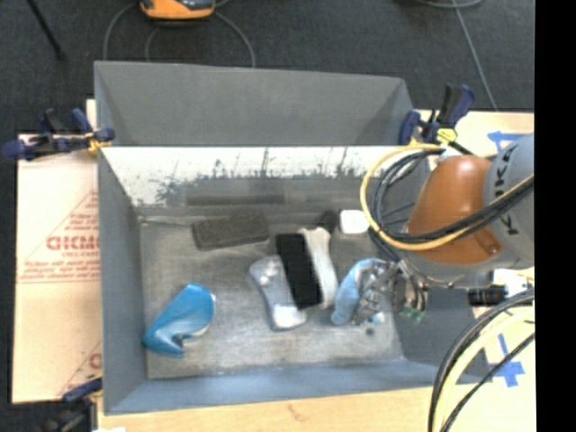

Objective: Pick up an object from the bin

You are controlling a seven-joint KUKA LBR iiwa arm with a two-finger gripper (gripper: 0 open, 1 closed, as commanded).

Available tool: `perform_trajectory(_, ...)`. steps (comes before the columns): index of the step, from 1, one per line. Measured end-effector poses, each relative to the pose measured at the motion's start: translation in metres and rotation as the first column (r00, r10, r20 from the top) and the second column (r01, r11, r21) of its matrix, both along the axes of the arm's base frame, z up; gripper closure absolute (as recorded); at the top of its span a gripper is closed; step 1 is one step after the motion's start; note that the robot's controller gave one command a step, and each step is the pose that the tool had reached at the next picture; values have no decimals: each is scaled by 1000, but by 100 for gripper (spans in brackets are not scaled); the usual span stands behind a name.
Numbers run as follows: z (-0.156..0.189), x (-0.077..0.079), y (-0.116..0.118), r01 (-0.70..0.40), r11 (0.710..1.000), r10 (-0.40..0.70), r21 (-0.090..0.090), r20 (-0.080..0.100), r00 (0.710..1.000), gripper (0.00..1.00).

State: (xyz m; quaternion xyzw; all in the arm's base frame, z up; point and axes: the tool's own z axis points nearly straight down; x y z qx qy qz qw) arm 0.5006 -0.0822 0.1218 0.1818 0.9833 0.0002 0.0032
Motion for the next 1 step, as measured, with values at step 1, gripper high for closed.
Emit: perform_trajectory(1,6,-1,0,-1,1000,1,0,-2,1000,100)
